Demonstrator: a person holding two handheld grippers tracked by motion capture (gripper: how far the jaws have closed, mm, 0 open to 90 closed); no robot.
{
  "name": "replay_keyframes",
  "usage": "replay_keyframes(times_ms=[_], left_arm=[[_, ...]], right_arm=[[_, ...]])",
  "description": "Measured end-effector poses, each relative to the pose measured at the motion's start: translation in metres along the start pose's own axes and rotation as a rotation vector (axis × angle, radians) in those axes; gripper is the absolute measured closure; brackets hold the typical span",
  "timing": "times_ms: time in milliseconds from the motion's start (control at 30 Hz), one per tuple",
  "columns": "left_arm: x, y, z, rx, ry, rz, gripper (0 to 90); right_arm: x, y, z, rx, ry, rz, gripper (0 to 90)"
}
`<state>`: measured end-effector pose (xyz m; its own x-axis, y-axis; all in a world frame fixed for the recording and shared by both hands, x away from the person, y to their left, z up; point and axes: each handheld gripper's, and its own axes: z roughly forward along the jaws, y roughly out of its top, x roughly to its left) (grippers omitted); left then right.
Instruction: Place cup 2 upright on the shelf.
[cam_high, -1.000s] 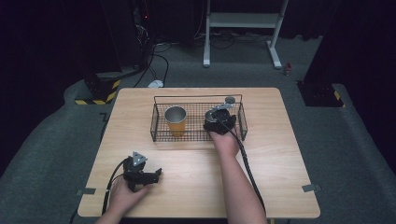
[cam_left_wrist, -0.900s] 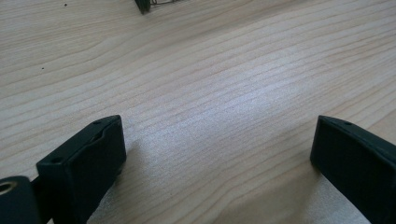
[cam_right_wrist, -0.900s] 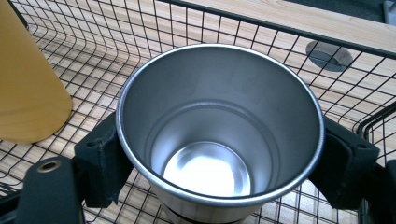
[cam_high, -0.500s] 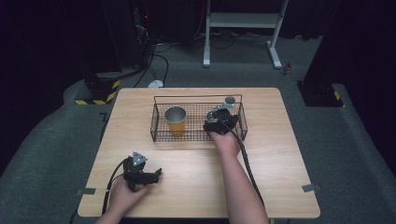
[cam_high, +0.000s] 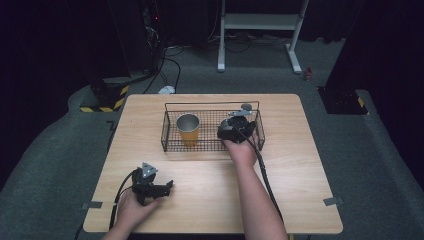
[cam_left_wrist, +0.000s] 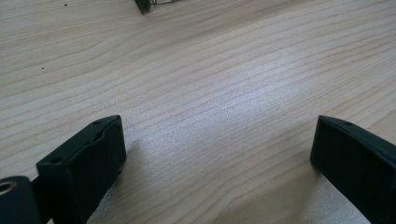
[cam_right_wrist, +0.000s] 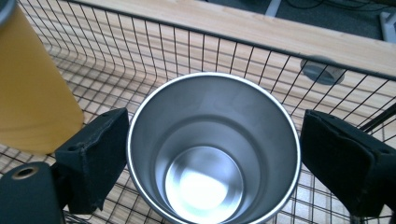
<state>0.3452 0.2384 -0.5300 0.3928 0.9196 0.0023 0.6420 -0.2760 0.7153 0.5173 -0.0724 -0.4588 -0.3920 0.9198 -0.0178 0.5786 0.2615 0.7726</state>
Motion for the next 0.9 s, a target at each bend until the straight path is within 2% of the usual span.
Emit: replay_keyframes(times_ms=[133, 533, 733, 900], left_arm=[[0.0, 0.0, 0.0, 0.0, 0.0, 0.0, 3.6], [0.0, 0.0, 0.0, 0.0, 0.0, 0.001, 3.6], [0.0, 0.0, 0.0, -0.002, -0.001, -0.004, 3.6], [0.0, 0.0, 0.0, 0.003, -0.001, 0.001, 3.6]], right_arm=[[0.0, 0.003, -0.01, -0.034, 0.001, -0.004, 10.0], [0.001, 0.005, -0.036, -0.072, 0.033, -0.003, 10.3], [0.001, -0.002, -0.05, -0.091, 0.053, -0.015, 10.8], [-0.003, -0.01, -0.061, -0.102, 0.069, 0.007, 11.2]])
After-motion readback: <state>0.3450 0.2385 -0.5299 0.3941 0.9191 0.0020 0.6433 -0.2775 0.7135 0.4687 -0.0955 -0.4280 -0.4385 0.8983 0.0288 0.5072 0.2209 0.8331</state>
